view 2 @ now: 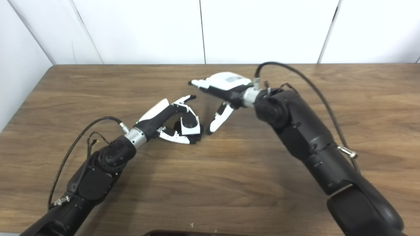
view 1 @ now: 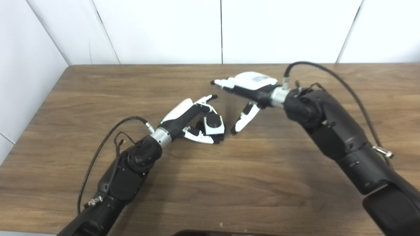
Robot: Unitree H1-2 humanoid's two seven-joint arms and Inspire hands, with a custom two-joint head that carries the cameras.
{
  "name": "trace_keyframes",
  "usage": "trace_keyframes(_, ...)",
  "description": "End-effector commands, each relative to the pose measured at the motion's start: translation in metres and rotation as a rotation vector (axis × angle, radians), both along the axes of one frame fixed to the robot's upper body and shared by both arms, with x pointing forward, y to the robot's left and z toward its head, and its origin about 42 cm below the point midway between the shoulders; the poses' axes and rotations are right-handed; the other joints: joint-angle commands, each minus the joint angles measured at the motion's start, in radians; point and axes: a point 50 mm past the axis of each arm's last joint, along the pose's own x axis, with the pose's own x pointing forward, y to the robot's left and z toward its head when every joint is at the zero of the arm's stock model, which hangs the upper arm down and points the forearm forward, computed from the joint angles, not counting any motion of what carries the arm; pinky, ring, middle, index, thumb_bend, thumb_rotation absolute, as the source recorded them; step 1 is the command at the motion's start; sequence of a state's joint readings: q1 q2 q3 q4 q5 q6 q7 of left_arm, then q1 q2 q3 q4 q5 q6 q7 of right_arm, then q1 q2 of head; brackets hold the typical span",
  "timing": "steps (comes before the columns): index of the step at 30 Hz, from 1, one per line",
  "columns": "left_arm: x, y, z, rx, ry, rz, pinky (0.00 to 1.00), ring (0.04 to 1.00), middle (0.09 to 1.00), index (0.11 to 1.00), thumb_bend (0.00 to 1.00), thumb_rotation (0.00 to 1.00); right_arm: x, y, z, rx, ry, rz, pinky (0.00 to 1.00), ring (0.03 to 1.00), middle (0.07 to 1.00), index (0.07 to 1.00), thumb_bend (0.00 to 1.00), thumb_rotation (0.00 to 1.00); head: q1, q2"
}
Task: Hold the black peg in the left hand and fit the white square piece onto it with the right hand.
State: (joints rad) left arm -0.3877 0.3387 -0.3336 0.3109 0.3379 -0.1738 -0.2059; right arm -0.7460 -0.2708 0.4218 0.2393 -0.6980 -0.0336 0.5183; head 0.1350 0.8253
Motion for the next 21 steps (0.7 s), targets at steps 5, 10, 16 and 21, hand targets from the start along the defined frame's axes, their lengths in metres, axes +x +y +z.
trace_keyframes(5, -0.009, 0.011, -0.022, 0.085, 0.093, -0.005, 0.97, 1.000, 0.989, 0.492, 0.52, 0.07, 0.002, -0.035, 0.024, 0.218, -0.090, -0.087, 0.86, 0.923, 0.923, 0.906, 0.83, 0.31, -0.006, 0.000)
trace_keyframes(10, -0.007, 0.013, -0.023, 0.083, 0.094, -0.009, 0.96, 1.000, 0.987, 0.492, 0.52, 0.07, -0.006, -0.056, 0.017, 0.346, -0.081, -0.178, 0.72, 0.890, 0.891, 0.887, 0.78, 0.28, -0.020, -0.002)
trace_keyframes(16, -0.006, 0.013, -0.023, 0.085, 0.090, -0.017, 0.96, 1.000, 0.986, 0.492, 0.52, 0.07, -0.021, -0.070, 0.007, 0.466, -0.080, -0.243, 0.69, 0.869, 0.872, 0.871, 0.77, 0.25, -0.031, -0.009)
trace_keyframes(21, -0.005, 0.014, -0.023, 0.087, 0.088, -0.016, 0.97, 1.000, 0.988, 0.492, 0.52, 0.07, -0.039, -0.078, -0.005, 0.536, -0.110, -0.301, 0.70, 0.849, 0.856, 0.830, 0.76, 0.22, -0.034, -0.014)
